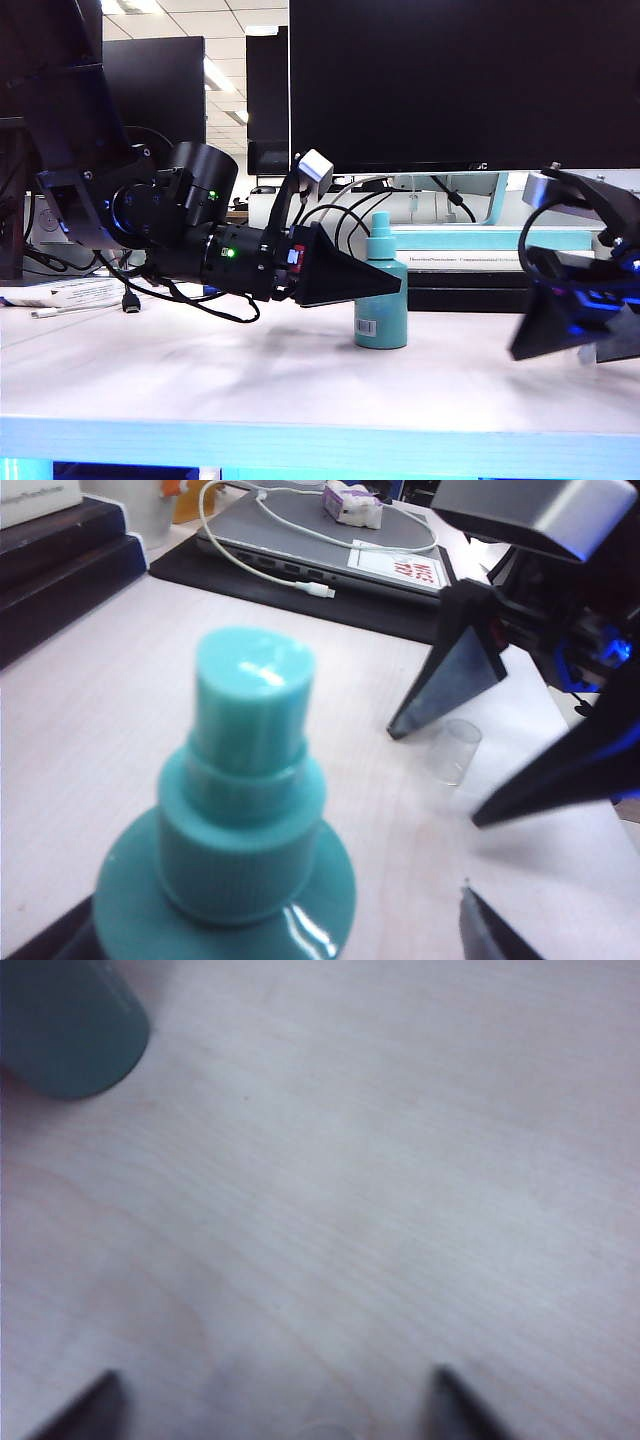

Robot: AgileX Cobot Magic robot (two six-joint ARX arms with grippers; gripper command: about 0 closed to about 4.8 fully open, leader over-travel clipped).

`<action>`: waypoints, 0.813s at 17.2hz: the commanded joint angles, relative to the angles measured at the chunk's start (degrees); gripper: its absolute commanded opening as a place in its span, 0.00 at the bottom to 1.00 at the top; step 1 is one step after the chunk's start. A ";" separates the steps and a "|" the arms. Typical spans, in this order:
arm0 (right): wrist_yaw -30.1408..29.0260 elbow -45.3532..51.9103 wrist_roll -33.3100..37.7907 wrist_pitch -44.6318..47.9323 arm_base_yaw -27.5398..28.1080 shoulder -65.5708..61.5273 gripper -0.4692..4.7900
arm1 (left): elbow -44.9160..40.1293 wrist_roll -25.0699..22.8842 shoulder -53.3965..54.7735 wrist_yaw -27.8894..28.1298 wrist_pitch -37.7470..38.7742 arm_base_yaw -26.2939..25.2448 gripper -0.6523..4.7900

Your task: Pick up the sprayer with the left hand, pick up its lid with the right hand then put the lid on the sprayer.

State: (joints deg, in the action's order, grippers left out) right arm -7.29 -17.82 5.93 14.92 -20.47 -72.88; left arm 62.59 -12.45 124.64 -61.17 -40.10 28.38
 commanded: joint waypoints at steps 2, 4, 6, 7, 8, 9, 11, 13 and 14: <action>-0.28 -0.02 0.02 -2.69 -0.09 -0.11 0.49 | 0.24 -0.79 -0.22 0.74 -0.68 0.07 0.94; -0.26 -0.02 0.02 -2.73 -0.09 -0.11 0.48 | 0.24 -0.87 -0.22 0.76 -0.70 0.07 0.81; -0.20 -0.02 0.02 -2.64 -0.09 -0.11 0.34 | 0.24 -0.85 -0.22 0.81 -0.68 0.09 0.71; -0.04 -0.02 0.00 -2.58 -0.09 -0.11 0.34 | 0.24 -0.83 -0.22 0.96 -0.68 0.07 0.68; 0.07 -0.04 0.00 -2.51 -0.07 -0.09 0.34 | 0.24 -0.83 -0.22 0.96 -0.68 0.07 0.68; 0.42 -0.13 0.00 -2.45 -0.07 -0.09 0.31 | 0.24 -0.83 -0.22 0.96 -0.68 0.09 0.68; 1.25 -0.37 -0.02 -1.18 0.02 -0.04 0.27 | 0.24 -0.61 -0.22 0.94 -0.68 0.07 0.68; 1.25 -1.49 -0.04 -1.16 0.04 -0.04 0.27 | 0.24 -0.59 -0.22 0.94 -0.63 0.07 0.68; 1.22 -2.45 -0.04 -1.51 0.04 0.00 0.27 | 0.24 -0.57 -0.22 0.94 -0.46 0.07 0.68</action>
State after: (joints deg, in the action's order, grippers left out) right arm -6.20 -19.18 5.93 12.86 -20.43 -73.06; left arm 62.59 -13.08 124.64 -60.14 -40.05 28.40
